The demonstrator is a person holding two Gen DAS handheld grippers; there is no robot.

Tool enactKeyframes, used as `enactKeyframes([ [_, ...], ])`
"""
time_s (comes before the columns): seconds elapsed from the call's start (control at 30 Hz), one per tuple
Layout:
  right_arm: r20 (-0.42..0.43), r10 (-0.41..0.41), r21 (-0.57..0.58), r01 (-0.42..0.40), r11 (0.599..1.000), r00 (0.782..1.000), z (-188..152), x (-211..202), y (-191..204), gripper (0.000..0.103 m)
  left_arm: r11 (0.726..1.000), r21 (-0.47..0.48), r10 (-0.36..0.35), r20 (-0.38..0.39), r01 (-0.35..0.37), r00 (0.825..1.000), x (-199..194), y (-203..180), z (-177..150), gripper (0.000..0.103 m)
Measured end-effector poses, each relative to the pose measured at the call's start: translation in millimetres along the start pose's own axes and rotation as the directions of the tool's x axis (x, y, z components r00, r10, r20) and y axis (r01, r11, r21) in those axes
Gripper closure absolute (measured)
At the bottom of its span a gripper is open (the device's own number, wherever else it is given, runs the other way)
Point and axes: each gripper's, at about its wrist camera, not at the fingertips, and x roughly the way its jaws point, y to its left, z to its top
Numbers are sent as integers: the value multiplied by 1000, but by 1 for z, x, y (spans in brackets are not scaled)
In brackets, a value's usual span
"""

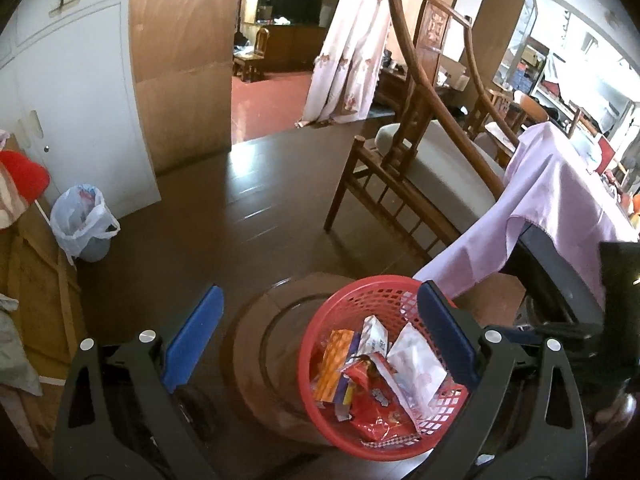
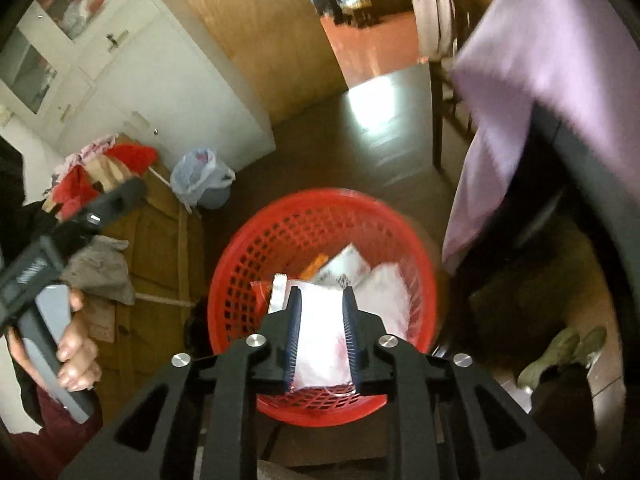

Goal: Collect trash

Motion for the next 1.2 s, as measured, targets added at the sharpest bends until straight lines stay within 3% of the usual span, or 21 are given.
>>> enactKeyframes([
  [0.2, 127, -31, -19, 33, 999, 991, -7, -56, 1, 78, 1000, 16, -21, 36, 20, 999, -15, -12, 5, 9],
  [0.33, 188, -78, -26, 84, 996, 979, -18, -79, -1, 67, 999, 48, -16, 74, 13, 997, -26, -29, 10, 8],
  [0.53, 193, -141, -23, 148, 989, 971, -38, -99, -18, 61, 991, 129, 9, 105, -22, 994, -40, -74, 15, 7],
  [0.73, 163, -186, -32, 194, 980, 969, -61, -108, -34, 53, 988, 143, 39, 85, -51, 996, -46, -111, 21, 7],
  [0.97, 198, -171, -63, 187, 980, 965, -89, -131, -35, 48, 986, 135, 90, 64, -98, 994, -63, -141, 15, 7],
  [1.2, 266, -158, -96, 189, 977, 951, -104, -158, -28, 46, 973, 131, 177, 91, -188, 980, -102, -156, -14, 7],
])
